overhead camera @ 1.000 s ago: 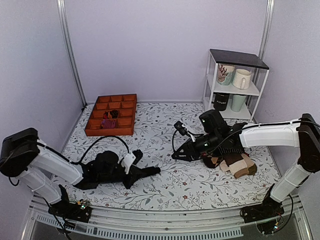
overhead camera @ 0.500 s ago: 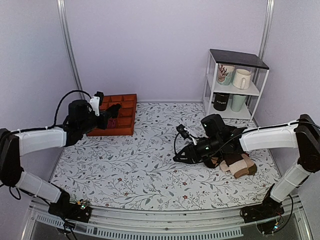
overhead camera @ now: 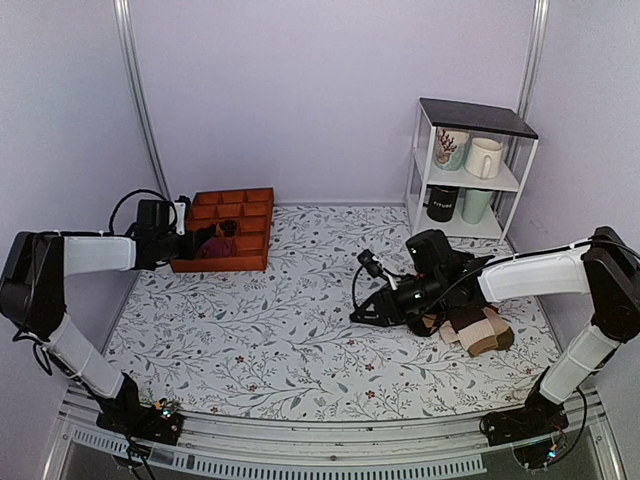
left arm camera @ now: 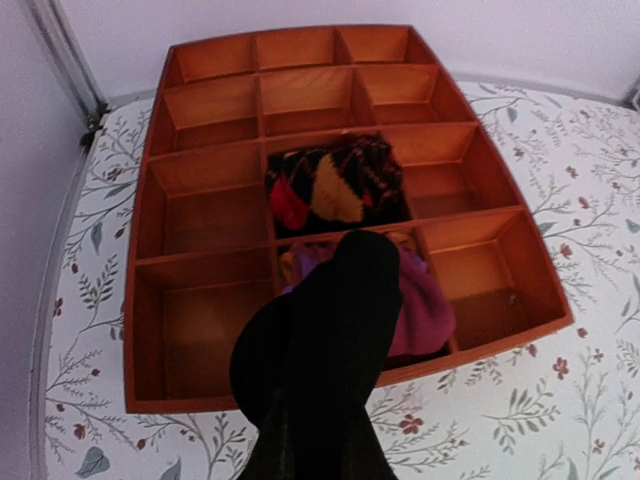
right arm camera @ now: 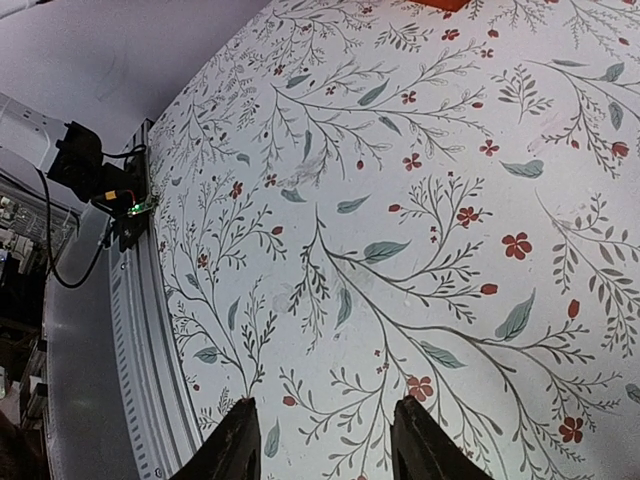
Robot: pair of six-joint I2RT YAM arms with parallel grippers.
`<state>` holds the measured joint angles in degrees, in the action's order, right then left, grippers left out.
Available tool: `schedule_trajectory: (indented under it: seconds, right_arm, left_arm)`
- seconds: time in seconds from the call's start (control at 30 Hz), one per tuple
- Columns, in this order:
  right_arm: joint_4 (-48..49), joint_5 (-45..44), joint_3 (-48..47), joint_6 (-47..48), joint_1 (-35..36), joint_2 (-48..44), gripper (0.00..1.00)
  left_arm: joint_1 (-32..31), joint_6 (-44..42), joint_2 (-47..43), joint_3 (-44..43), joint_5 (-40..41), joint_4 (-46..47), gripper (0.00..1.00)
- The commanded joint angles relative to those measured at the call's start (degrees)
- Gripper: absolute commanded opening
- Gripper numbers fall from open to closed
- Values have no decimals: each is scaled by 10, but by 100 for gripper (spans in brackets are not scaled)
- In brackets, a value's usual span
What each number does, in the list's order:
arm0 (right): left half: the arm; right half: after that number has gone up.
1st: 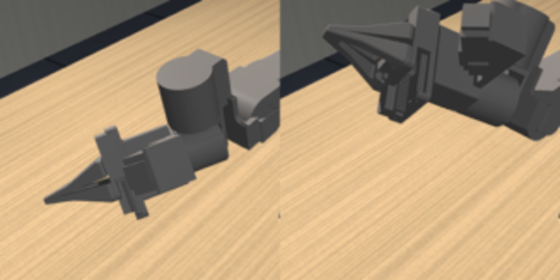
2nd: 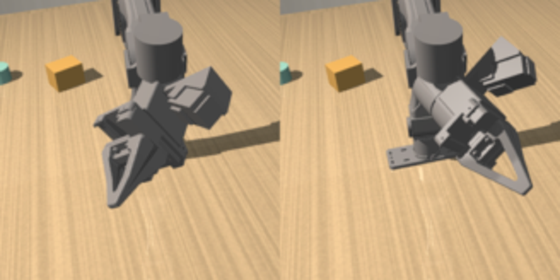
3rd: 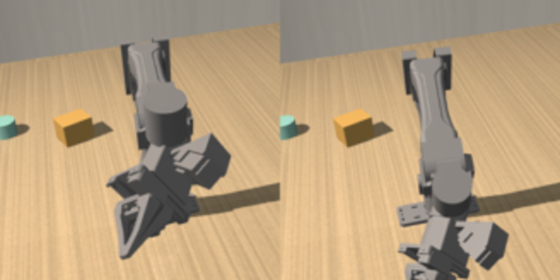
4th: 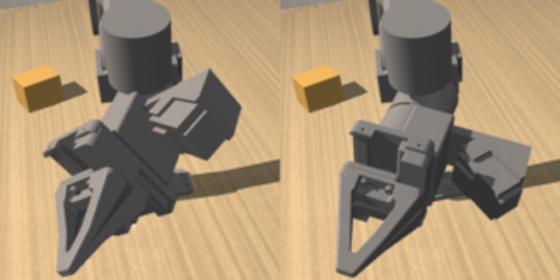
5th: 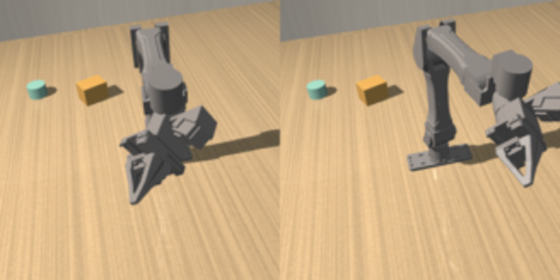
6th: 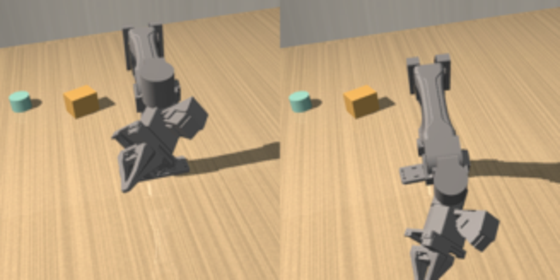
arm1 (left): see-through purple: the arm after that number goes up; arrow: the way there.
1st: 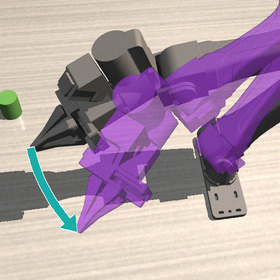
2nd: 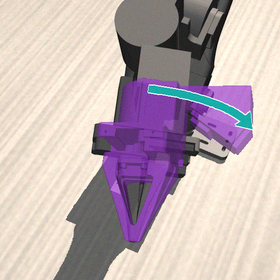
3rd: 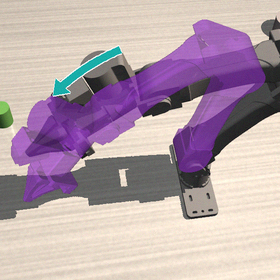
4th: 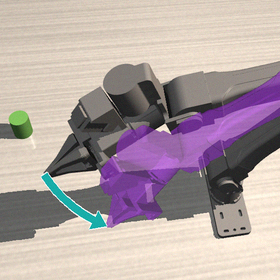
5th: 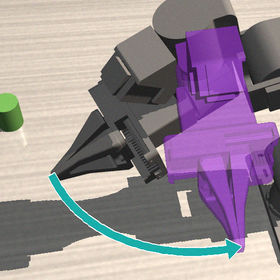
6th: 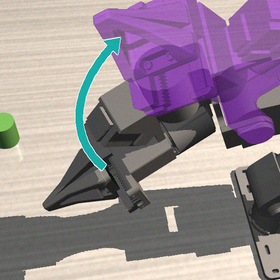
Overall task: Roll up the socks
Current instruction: Place the sock in the storage box.
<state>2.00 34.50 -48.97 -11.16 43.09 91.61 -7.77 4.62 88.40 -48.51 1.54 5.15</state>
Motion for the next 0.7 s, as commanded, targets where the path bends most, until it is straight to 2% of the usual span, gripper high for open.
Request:
schedule_trajectory:
  seconds: [0.0, 0.1, 0.23, 0.47, 0.67]
  right_arm:
    - [25, 19, 14, 6, -8, 19, 46]
    - [31, 29, 20, 6, -13, 23, 46]
    - [39, 38, 27, 5, -15, 26, 46]
    - [45, 50, 33, 4, -21, 37, 45]
    - [49, 59, 36, 2, -25, 44, 45]
  left_arm:
    - [42, -46, 10, -19, -15, -22, 0]
    - [61, -84, 33, -29, -12, -43, 0]
    - [93, -89, 82, -61, -69, -74, 0]
    - [99, -98, 130, -115, -36, -107, 0]
    - [101, -122, 184, -188, -35, -190, 0]
